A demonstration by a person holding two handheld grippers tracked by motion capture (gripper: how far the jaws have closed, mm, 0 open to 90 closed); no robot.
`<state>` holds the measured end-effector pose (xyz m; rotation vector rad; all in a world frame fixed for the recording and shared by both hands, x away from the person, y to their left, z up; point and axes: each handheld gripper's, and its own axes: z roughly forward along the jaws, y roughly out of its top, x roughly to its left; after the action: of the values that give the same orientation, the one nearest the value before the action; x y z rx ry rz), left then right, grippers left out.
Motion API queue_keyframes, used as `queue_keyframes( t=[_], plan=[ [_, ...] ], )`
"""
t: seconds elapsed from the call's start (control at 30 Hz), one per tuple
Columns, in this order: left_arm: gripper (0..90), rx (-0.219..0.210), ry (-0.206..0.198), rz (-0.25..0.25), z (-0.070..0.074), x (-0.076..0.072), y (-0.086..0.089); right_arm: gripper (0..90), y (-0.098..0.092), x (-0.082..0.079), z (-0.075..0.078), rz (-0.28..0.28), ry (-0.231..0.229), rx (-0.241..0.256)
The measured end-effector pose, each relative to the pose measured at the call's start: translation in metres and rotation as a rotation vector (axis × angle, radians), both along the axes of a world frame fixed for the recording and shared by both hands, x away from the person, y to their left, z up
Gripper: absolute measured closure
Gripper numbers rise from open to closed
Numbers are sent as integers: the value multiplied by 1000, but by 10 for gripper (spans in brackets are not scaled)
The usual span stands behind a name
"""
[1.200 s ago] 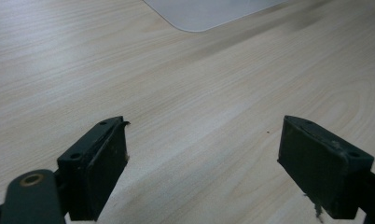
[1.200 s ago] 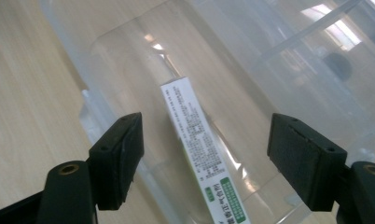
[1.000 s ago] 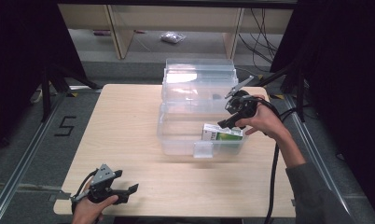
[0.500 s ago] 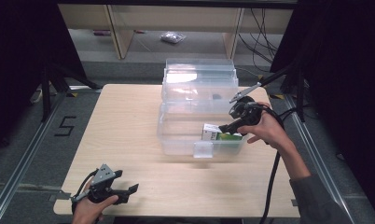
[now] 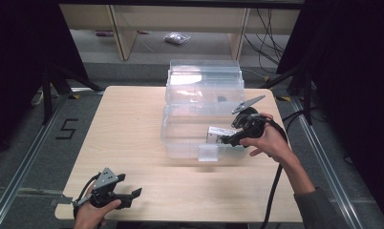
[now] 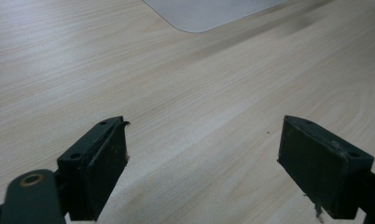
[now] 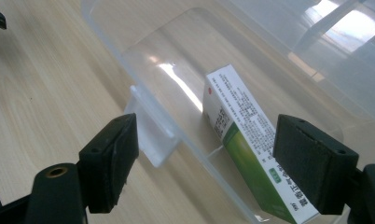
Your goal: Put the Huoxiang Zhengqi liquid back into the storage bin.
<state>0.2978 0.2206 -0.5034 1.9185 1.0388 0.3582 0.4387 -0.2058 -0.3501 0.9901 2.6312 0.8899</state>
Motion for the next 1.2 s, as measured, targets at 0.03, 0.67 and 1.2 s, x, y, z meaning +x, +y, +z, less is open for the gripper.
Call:
queue_keyframes(
  t=[0.03, 0.67, 1.2],
  plan=[
    [149, 0, 0, 0, 0, 0, 0, 233, 0, 0, 0, 0, 0, 0],
    [149, -4, 7, 3, 0, 0, -1, 223, -3, -23, -22, -8, -14, 43],
    [148, -3, 2, 2, 0, 0, 0, 215, -3, -38, -31, -6, -17, 60]
  ],
)
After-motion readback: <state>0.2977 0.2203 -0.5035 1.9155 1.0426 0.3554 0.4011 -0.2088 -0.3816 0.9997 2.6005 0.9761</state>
